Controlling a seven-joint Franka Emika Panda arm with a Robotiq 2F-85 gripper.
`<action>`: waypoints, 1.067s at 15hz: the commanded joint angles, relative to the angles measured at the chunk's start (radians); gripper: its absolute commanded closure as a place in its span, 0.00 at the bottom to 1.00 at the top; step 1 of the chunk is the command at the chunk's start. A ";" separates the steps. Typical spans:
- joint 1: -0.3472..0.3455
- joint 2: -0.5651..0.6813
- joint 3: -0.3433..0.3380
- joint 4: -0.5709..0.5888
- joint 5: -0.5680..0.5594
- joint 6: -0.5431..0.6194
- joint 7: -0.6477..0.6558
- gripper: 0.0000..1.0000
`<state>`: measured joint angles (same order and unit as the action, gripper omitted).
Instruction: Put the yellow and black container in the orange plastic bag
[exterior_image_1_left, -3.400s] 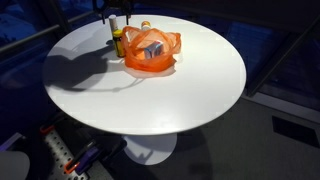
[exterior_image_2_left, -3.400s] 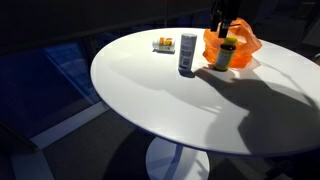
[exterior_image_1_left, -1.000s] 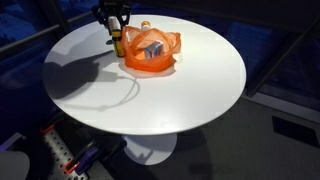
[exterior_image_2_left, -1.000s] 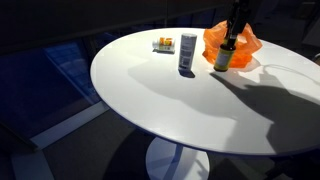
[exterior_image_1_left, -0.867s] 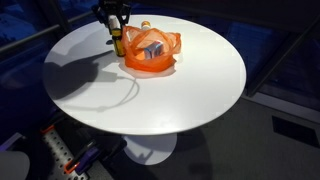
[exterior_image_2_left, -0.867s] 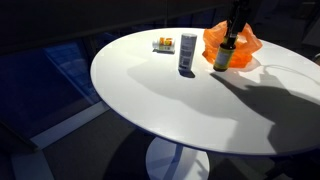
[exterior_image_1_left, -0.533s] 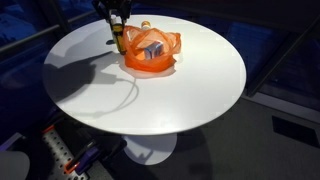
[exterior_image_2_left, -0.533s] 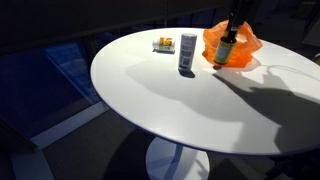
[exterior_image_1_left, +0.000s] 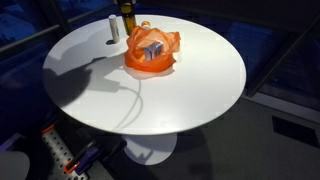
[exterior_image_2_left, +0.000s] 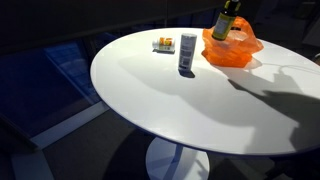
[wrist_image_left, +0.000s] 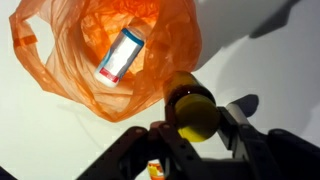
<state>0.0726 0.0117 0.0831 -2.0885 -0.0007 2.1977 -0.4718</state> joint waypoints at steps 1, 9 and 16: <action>-0.010 -0.006 -0.013 0.094 0.057 -0.070 -0.003 0.80; -0.038 -0.009 -0.049 0.214 0.075 -0.121 0.012 0.80; -0.073 0.022 -0.082 0.196 0.074 -0.116 0.013 0.80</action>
<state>0.0095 0.0154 0.0081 -1.8985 0.0596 2.1040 -0.4707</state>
